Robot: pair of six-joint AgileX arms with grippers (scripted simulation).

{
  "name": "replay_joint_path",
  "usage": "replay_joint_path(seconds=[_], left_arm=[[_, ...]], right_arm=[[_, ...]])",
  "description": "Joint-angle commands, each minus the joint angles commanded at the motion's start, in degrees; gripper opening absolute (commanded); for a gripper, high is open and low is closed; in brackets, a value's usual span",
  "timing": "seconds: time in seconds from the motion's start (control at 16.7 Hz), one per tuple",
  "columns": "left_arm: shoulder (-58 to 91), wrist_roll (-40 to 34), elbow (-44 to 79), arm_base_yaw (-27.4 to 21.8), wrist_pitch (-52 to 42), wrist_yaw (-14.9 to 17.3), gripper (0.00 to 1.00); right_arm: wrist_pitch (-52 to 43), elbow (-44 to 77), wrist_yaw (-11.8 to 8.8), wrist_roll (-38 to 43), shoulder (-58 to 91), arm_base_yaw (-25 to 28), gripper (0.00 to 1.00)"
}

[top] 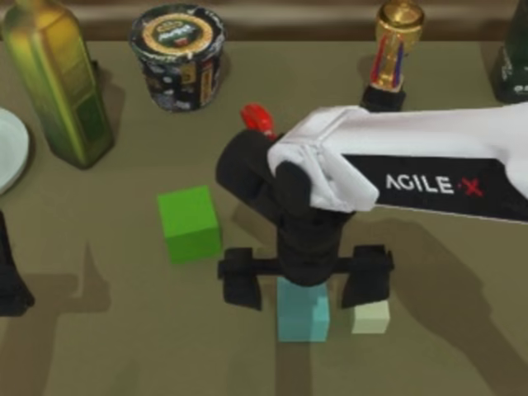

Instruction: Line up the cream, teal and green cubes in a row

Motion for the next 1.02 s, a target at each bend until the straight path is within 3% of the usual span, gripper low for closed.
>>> replay_joint_path(seconds=[0.3, 0.66, 1.02], left_arm=[[0.0, 0.0, 0.0, 0.0, 0.0, 0.0, 1.0], [0.5, 0.3, 0.5, -0.2, -0.3, 0.0, 1.0], [15.2, 7.5, 14.9, -4.1, -9.6, 0.3, 1.0]], right_arm=[[-9.2, 5.5, -0.1, 0.0, -3.4, 0.2, 1.0], [-9.4, 5.4, 0.2, -0.3, -4.2, -0.3, 1.0], [-1.8, -6.4, 4.5, -7.8, -20.2, -7.0, 1.0]])
